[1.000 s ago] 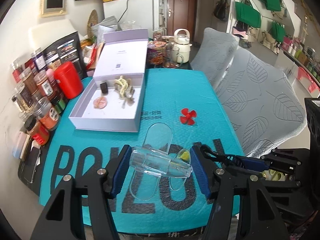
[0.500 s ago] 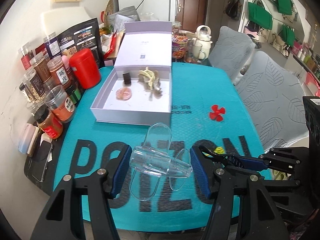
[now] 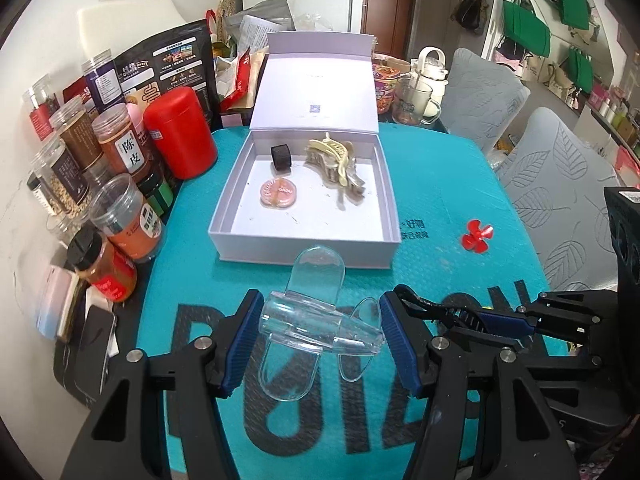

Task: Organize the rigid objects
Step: 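Carry the black claw clip while the left gripper carries the clear plastic piece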

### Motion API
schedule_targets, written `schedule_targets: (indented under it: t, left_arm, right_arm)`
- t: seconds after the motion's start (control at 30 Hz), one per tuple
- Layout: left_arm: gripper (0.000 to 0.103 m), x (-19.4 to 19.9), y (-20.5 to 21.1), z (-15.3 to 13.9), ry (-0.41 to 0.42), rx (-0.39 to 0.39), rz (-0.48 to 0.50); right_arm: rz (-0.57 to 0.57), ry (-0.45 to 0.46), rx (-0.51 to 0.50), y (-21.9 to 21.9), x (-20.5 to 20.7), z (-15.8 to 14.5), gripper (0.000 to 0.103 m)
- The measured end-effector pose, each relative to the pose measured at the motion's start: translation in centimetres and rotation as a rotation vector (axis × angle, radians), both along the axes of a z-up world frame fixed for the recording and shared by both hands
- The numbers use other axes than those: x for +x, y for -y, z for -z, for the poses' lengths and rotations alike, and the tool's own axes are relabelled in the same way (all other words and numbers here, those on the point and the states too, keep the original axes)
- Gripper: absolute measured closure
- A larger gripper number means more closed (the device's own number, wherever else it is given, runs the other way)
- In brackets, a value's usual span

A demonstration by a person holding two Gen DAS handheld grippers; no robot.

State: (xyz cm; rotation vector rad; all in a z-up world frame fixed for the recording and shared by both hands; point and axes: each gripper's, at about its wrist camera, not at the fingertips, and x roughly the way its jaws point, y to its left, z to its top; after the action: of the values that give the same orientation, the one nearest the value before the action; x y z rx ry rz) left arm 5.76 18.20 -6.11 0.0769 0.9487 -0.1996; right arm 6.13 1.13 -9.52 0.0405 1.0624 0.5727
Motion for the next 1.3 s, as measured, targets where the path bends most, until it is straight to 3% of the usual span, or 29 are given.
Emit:
schedule_targets:
  t: [0.63,1.3]
  left_arm:
    - [0.044,9.2,-3.4,0.4,0.009,-0.018,0.029]
    - [0.044,18.3,-3.3,2.7,-0.022,-0.014,0.114]
  right_arm:
    - [0.038,-0.008,-0.027,-4.1,8.4,0.5,0.083]
    - [0.141,-0.014,-0.038,-4.4,16.3,1.6,0.083]
